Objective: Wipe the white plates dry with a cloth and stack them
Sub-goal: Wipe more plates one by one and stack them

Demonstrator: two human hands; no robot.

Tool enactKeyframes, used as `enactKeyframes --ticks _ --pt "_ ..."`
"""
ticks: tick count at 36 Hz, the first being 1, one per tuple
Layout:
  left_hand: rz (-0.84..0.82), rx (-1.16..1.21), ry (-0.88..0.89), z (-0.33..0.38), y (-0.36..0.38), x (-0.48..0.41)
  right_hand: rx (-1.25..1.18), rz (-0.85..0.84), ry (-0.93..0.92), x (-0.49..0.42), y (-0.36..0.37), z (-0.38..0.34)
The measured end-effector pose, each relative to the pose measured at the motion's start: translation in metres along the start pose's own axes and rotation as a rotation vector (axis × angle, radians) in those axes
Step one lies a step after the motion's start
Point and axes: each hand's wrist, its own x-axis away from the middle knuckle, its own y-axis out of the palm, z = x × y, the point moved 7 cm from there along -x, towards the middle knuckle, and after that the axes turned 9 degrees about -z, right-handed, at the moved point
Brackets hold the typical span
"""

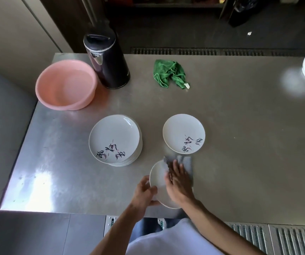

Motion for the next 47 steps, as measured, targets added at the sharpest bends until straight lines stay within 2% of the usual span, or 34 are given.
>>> enactKeyframes --ticks 5,7,9,12,16,19,21,22,23,25,27,28,31,32,34,36,37,41,45,47 --pt "0.018 0.027 -0.003 0.006 0.002 -0.003 -0.134 -0.189 -0.332 0.019 0.014 -0.034" --pt "0.049 0.053 -0.007 0.003 0.0 -0.002 -0.051 -0.161 -0.288 0.012 0.008 -0.022" --pt "0.106 0.104 -0.011 -0.003 -0.001 -0.001 0.069 -0.087 -0.133 0.006 0.0 -0.007" --pt "0.134 0.165 -0.005 -0.012 0.006 0.001 0.053 -0.026 -0.003 0.005 -0.008 -0.002" --pt "0.156 0.093 -0.02 -0.016 0.004 0.002 -0.223 -0.084 -0.074 0.009 -0.007 -0.008" --pt "0.073 0.059 -0.076 -0.015 0.003 0.001 -0.358 -0.246 -0.244 0.024 0.002 -0.025" --pt "-0.001 0.016 -0.096 -0.015 0.006 0.001 -0.236 -0.308 -0.344 0.031 0.011 -0.032" --pt "-0.016 0.004 -0.098 -0.014 0.007 0.002 -0.136 -0.286 -0.344 0.029 0.012 -0.03" --pt "-0.016 0.009 -0.098 -0.014 0.008 0.004 -0.02 -0.23 -0.3 0.024 0.011 -0.024" --pt "0.006 0.038 -0.096 -0.013 0.008 0.005 0.172 -0.091 -0.09 0.015 0.001 -0.006" --pt "0.003 0.044 -0.09 -0.008 0.011 0.006 0.166 -0.027 0.032 0.011 -0.003 0.002" --pt "-0.005 0.042 -0.081 -0.005 0.013 0.008 0.138 -0.029 -0.013 0.011 0.001 -0.002" --pt "-0.008 0.055 -0.052 -0.001 0.014 0.011 0.081 -0.112 -0.308 0.019 0.017 -0.023" --pt "0.001 0.069 -0.05 -0.002 0.012 0.012 0.114 -0.113 -0.328 0.018 0.018 -0.022" --pt "0.024 0.089 -0.055 -0.005 0.01 0.013 0.176 -0.043 -0.162 0.009 0.009 -0.006" --pt "0.037 0.111 -0.057 -0.009 0.012 0.014 0.111 -0.004 0.047 0.007 -0.003 0.003" --pt "0.045 0.135 -0.053 -0.012 0.013 0.015 0.084 -0.007 0.067 0.008 -0.005 -0.001" --pt "0.141 0.264 -0.028 -0.023 0.012 0.019 -0.023 -0.046 -0.034 0.019 -0.002 -0.024" --pt "0.173 0.175 -0.033 -0.019 -0.003 0.014 -0.244 -0.17 -0.15 0.031 -0.001 -0.031" --pt "0.143 0.126 -0.036 -0.016 -0.005 0.012 -0.21 -0.221 -0.277 0.04 0.005 -0.038"
